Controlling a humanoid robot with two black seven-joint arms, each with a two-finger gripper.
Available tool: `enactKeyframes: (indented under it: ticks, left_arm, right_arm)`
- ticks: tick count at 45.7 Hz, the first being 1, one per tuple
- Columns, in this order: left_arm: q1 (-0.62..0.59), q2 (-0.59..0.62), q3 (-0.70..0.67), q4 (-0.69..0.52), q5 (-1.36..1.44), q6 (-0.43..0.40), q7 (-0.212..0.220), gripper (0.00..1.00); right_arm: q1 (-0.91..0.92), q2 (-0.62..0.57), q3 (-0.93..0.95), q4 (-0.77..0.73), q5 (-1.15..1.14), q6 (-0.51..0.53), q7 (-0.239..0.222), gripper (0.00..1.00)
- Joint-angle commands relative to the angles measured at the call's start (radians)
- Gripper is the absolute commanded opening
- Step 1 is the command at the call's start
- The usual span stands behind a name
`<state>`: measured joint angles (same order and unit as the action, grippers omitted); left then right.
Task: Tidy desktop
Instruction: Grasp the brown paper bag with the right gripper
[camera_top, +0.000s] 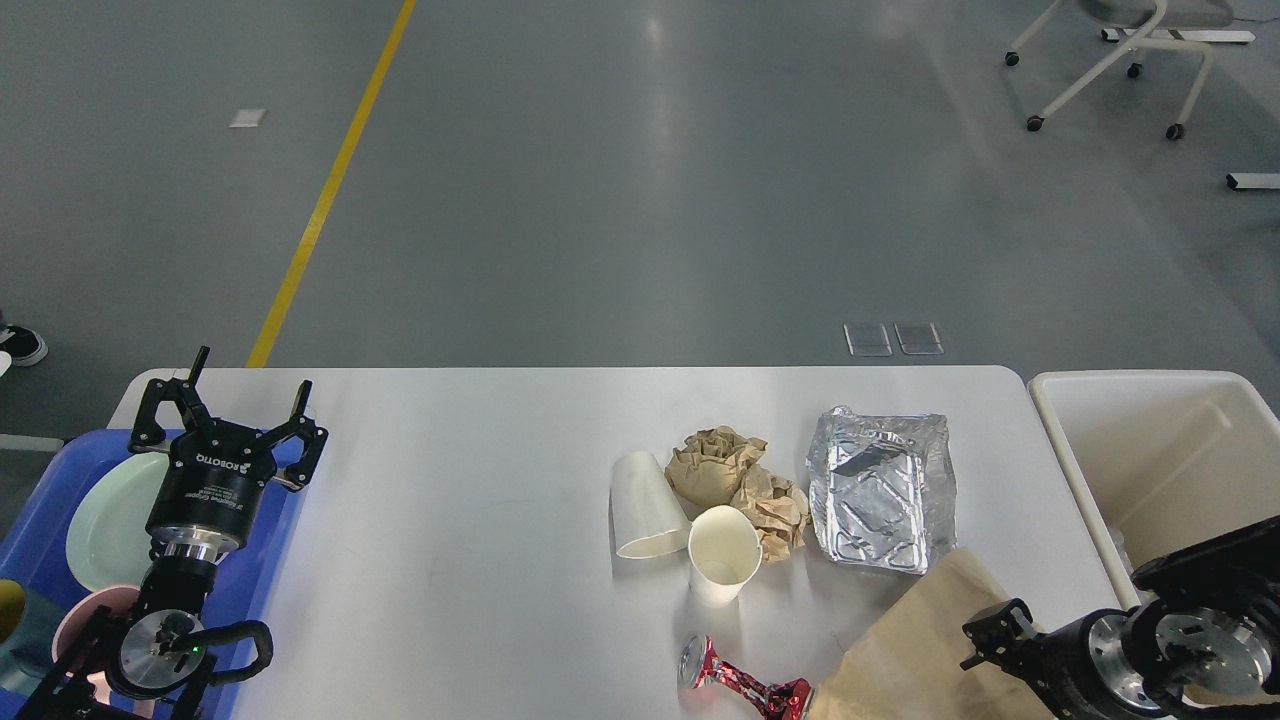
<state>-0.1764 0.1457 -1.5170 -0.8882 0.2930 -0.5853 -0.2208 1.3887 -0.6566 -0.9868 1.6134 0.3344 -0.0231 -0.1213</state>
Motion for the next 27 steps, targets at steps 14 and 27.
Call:
enactKeyframes:
  ticks: [14, 27]
  left_arm:
    - [-0.002, 0.000, 0.000, 0.000, 0.000, -0.001, 0.000, 0.96]
    - [0.000, 0.000, 0.000, 0.000, 0.000, 0.001, 0.000, 0.96]
  right_arm:
    - [-0.077, 0.095, 0.010, -0.099, 0.031, 0.000, 0.000, 0.95]
    - [-0.102, 0.121, 0.010, -0.110, 0.043, 0.000, -0.001, 0.29]
